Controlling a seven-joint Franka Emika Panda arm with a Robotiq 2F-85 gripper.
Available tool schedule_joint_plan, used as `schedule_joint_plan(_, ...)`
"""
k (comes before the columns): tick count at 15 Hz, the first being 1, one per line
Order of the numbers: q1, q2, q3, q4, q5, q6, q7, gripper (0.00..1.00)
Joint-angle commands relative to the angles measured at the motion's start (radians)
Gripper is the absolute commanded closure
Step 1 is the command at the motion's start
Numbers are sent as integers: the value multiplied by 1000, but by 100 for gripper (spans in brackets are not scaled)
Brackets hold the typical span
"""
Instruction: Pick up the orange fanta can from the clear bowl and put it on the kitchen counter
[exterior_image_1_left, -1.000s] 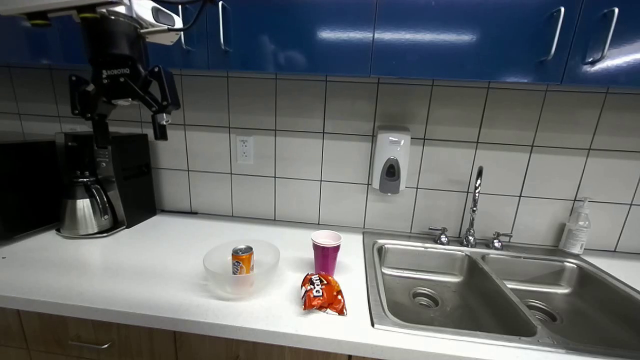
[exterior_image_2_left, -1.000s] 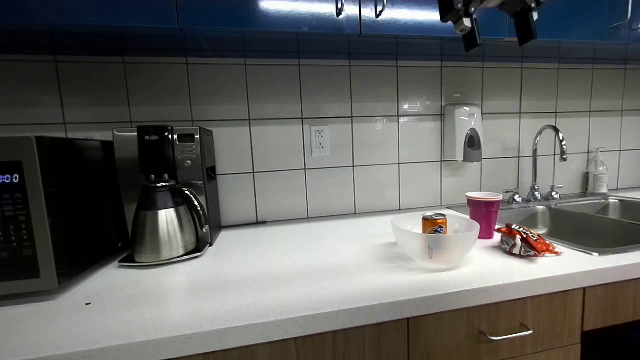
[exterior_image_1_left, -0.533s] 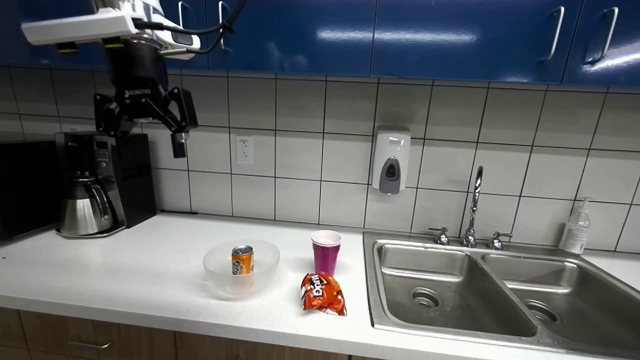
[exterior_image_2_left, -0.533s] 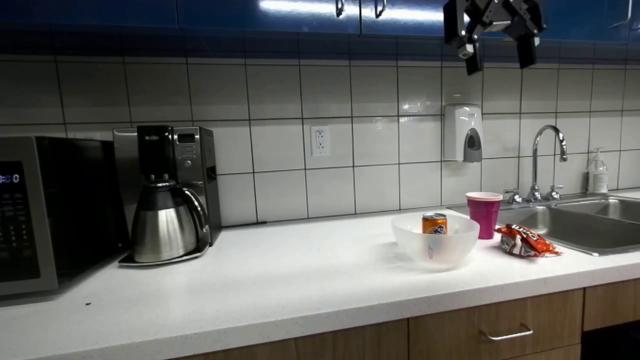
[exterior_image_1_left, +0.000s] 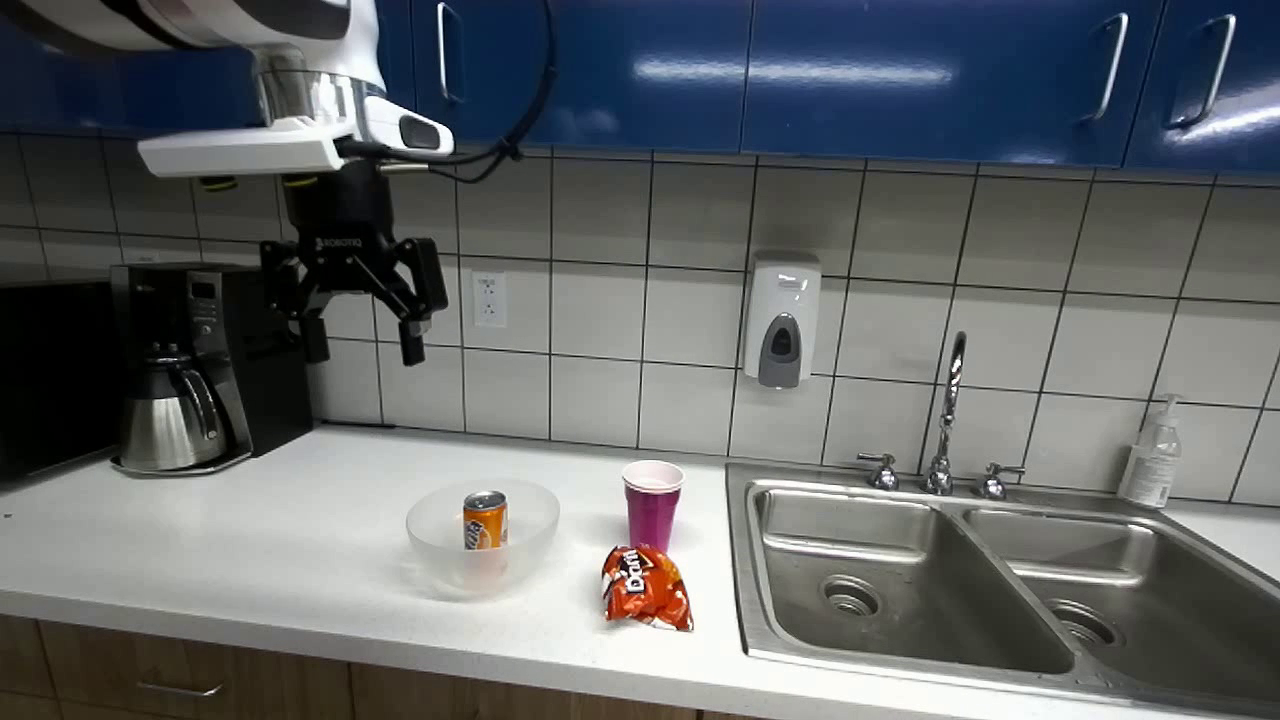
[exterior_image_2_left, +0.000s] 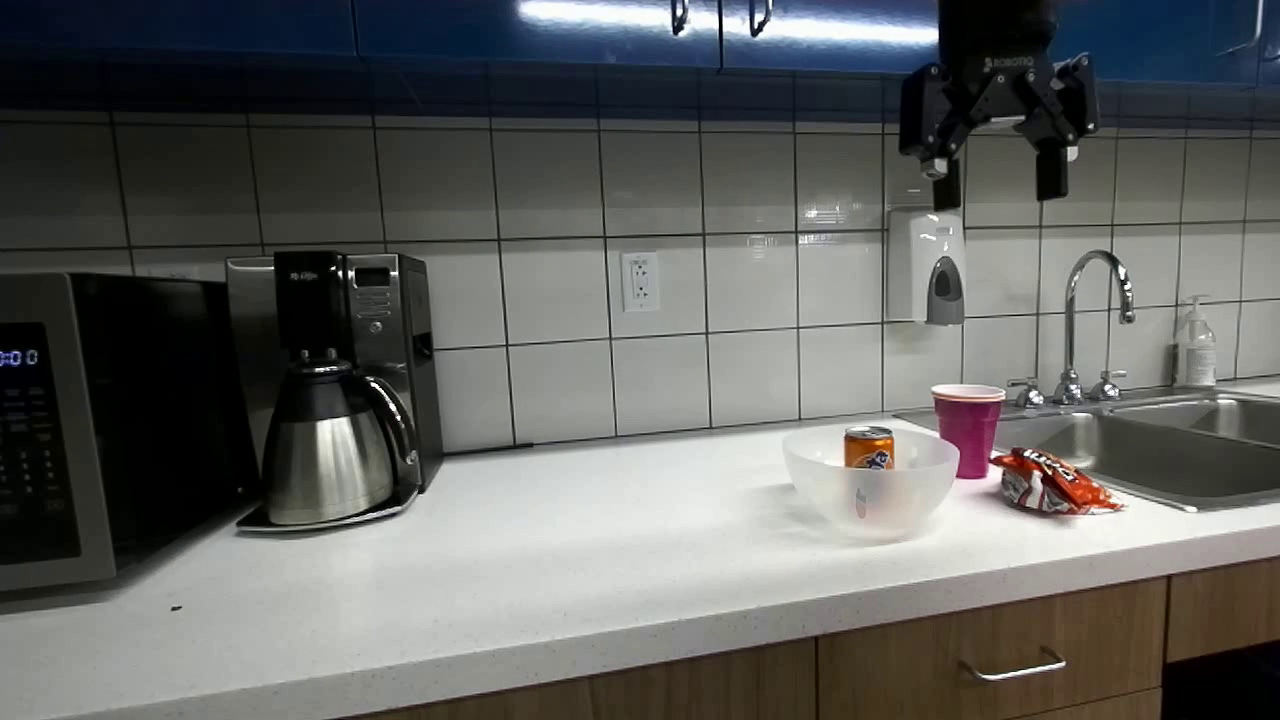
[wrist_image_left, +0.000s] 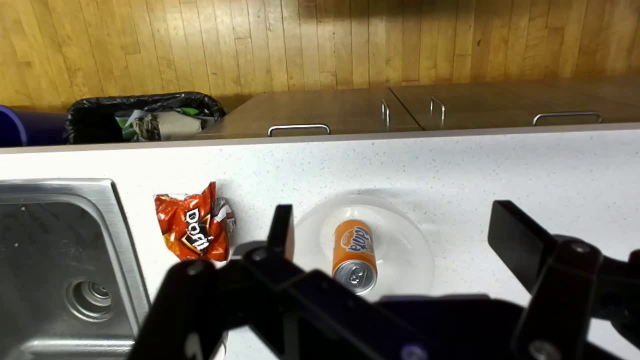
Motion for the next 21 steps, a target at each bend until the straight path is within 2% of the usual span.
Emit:
schedule_joint_plan(1,-27,41,-16,-34,-14,114,-11,0)
schedule_joint_plan(10,-38,238,-38,-49,0,386,-27,0)
schedule_joint_plan(21,-51,439,-60,7,-5,523,-73,0)
